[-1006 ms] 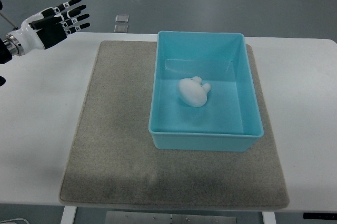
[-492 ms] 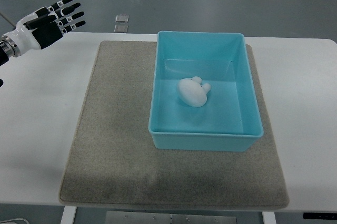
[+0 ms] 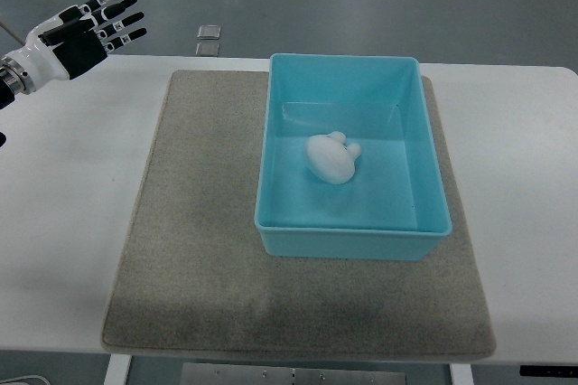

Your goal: Place white toy into blue box with left hand

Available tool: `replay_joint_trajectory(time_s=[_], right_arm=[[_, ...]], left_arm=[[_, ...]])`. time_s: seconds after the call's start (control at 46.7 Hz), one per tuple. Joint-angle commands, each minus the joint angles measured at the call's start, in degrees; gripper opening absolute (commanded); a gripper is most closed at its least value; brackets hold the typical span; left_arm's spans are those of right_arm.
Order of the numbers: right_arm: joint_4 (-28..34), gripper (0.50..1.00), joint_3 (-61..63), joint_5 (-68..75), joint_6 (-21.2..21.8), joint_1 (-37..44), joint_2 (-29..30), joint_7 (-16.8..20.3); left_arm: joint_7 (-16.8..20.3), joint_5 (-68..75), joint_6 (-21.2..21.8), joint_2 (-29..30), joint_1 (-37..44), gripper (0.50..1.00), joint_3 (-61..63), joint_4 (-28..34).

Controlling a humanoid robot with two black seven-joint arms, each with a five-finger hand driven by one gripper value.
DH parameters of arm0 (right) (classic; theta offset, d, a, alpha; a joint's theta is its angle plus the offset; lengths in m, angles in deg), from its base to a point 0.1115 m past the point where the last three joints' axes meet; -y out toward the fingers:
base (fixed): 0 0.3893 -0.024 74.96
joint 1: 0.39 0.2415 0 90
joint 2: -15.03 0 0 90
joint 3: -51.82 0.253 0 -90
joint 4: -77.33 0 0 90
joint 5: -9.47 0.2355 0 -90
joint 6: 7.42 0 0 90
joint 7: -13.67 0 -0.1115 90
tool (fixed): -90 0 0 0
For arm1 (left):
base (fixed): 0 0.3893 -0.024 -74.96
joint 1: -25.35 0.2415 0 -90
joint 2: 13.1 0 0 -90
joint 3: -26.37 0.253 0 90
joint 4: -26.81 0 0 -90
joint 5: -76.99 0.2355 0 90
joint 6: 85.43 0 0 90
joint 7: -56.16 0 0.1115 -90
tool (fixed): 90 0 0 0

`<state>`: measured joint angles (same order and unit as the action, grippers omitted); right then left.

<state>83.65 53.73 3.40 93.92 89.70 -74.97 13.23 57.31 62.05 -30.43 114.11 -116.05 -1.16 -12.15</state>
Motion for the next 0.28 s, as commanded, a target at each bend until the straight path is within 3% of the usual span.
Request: replay_joint_trajectory(time_s=[0.0,0.257], right_arm=[[0.1,0.936,0.0,0.0,0.2,0.0,0.0,0.0],[0.8,0.936,-0.1,-0.7,0.6,0.0,0.0,0.0]], left_arm=[[0.0,0.0,0.0,0.2,0.1,0.999,-0.1,0.0],[0.0,-0.1,0.0,0.9,0.1,0.999,-0.2,0.0]])
